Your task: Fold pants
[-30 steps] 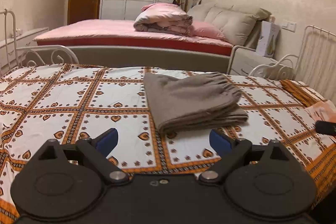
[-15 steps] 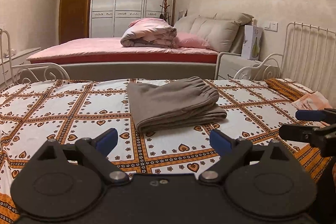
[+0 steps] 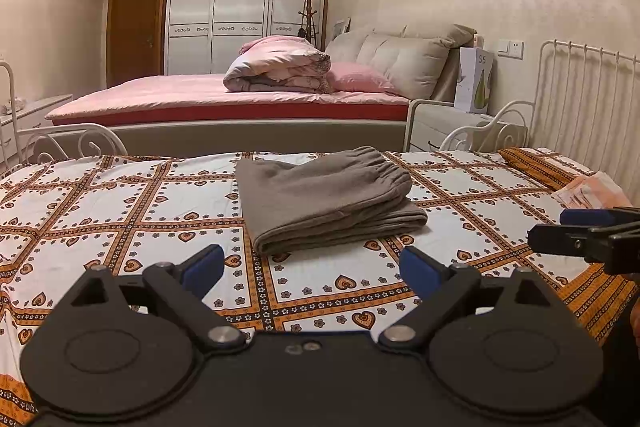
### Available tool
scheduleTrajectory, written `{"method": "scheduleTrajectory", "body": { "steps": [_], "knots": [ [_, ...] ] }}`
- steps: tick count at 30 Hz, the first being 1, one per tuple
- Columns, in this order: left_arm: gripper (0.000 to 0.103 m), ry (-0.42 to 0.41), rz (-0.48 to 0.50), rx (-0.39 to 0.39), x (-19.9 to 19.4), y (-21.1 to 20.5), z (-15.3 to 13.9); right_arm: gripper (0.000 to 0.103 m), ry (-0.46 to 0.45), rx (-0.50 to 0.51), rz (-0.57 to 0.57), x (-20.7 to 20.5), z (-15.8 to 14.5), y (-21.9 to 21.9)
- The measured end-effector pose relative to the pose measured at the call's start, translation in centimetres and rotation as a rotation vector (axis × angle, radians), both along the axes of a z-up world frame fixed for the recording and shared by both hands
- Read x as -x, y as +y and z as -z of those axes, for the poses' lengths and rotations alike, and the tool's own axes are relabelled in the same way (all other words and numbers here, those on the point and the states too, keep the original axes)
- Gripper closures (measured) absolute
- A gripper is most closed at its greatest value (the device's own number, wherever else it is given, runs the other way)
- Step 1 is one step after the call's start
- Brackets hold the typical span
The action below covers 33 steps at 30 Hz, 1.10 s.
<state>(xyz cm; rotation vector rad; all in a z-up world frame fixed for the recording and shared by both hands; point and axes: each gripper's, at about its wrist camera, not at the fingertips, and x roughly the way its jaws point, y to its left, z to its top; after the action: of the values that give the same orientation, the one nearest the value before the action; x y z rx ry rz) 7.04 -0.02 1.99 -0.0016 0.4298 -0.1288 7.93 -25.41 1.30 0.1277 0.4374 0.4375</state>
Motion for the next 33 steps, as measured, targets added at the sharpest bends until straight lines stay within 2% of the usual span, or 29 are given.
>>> {"method": "scheduleTrajectory", "body": {
  "steps": [33],
  "knots": [
    [0.014,0.001,0.009,0.002,-0.02,-0.14,0.04,0.000,0.017,-0.014,0.009,-0.15,0.10,-0.26]
  ]
}}
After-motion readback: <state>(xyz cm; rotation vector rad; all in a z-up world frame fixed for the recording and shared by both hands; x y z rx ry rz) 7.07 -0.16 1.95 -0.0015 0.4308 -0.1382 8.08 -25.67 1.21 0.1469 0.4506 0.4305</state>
